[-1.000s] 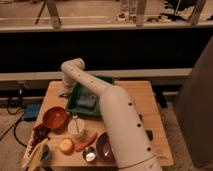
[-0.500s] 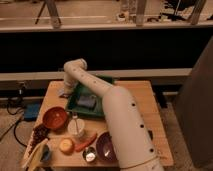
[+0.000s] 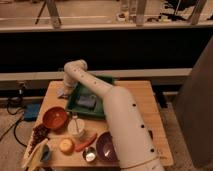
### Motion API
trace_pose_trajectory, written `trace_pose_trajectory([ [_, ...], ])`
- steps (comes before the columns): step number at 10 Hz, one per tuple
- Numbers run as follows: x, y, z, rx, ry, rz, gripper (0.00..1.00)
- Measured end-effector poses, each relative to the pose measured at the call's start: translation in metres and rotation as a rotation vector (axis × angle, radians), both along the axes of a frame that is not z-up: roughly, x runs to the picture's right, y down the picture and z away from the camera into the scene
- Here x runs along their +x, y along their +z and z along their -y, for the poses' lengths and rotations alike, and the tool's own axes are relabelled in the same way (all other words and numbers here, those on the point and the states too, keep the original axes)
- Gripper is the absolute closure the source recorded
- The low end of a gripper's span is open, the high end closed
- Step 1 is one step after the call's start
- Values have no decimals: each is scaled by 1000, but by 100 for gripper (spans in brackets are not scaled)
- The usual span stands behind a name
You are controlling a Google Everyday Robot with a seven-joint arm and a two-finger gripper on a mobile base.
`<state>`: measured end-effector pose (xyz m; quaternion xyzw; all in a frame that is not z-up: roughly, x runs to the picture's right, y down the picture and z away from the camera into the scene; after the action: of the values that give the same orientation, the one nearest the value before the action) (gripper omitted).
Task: Wipe table surface with towel
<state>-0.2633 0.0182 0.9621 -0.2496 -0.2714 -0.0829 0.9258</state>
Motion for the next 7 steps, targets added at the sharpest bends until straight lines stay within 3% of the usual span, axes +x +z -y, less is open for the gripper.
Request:
trace_pose_trajectory([
  [4,-1,1,-2,-14,-3,17,98],
  [7,-12,11,-14,-53,-41,35,98],
])
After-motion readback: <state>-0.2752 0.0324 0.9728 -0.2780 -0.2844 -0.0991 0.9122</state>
